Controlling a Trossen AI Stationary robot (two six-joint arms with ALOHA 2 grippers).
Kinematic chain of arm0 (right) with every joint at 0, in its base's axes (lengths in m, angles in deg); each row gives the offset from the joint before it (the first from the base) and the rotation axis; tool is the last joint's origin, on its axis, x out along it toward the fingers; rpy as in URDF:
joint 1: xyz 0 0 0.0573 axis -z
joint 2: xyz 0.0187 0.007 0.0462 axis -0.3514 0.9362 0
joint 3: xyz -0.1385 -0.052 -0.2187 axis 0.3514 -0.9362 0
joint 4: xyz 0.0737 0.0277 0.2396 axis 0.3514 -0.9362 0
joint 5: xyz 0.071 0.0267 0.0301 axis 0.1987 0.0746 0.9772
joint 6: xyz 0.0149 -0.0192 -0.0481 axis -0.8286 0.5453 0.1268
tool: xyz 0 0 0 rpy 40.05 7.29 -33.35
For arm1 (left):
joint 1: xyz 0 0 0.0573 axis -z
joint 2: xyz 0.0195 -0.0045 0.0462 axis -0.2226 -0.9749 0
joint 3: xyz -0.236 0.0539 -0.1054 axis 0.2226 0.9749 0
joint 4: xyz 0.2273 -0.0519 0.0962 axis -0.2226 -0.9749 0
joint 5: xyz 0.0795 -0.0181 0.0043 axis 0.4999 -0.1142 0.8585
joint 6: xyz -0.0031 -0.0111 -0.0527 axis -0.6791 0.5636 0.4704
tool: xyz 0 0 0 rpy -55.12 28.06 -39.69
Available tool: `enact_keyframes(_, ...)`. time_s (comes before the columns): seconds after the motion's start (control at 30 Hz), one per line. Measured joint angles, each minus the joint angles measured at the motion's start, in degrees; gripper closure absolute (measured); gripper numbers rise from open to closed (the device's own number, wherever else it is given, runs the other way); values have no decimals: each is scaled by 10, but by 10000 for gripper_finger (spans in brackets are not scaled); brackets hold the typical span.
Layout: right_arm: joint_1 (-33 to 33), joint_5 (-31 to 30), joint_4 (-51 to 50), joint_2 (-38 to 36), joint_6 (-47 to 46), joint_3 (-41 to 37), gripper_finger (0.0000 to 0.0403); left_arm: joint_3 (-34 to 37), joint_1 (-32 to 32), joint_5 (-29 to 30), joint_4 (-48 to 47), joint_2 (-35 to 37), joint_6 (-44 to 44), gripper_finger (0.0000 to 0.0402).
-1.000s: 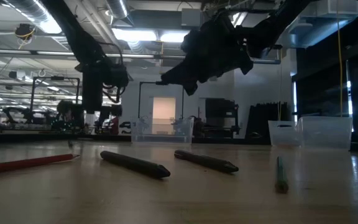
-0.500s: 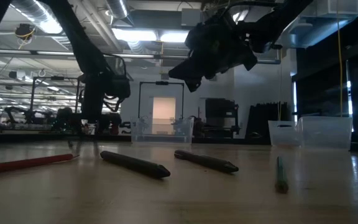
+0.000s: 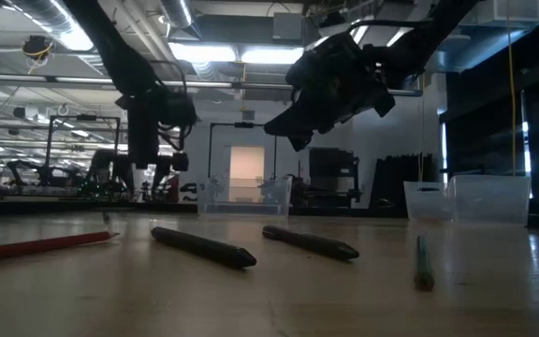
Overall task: Sort crayons/erasers/pens/pencils in bins
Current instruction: Put the gray crayon into the right transparent bin
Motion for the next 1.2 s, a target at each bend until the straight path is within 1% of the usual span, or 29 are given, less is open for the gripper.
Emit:
enact_keyframes(0.1, 0, 0, 0, 0, 0, 0, 392, 0, -18, 0, -5, 8, -54, 218)
enact_keyframes(0.13, 0, 0, 0, 0, -1, 0, 392, 0, -28, -7, -16, 7, -54, 218)
enact_keyframes(0.23, -2, 0, -1, 0, -1, 0, 392, 0, -58, -25, -54, 7, -18, 218)
enact_keyframes(0.37, -8, 0, -1, 0, 0, 0, 392, 0, -79, -25, -55, 7, -18, 218)
enact_keyframes(0.43, -9, 0, -1, 0, 0, 0, 392, 0, -83, -23, -49, 7, -16, 218)
enact_keyframes(0.63, -9, 0, -1, 0, 0, 0, 392, 0, -84, 14, -35, 7, 13, 218)
enact_keyframes(0.87, -9, 0, -4, 0, 0, 0, 392, 0, -68, 15, -40, -1, 13, 218)
enact_keyframes(1.0, -9, 0, -8, 0, 0, 0, 392, 0, -43, 13, -39, -1, -34, 218)
enact_keyframes(1.07, -9, 0, -8, 0, 0, 0, 392, 0, -31, -2, -41, 3, -70, 218)
enact_keyframes(1.13, -9, 0, -7, 0, 0, 0, 392, -14, -20, -24, -67, 4, -107, 218)
enact_keyframes(1.2, -9, 0, -3, 0, 0, 0, 392, -43, -10, -39, -118, 4, -139, 218)
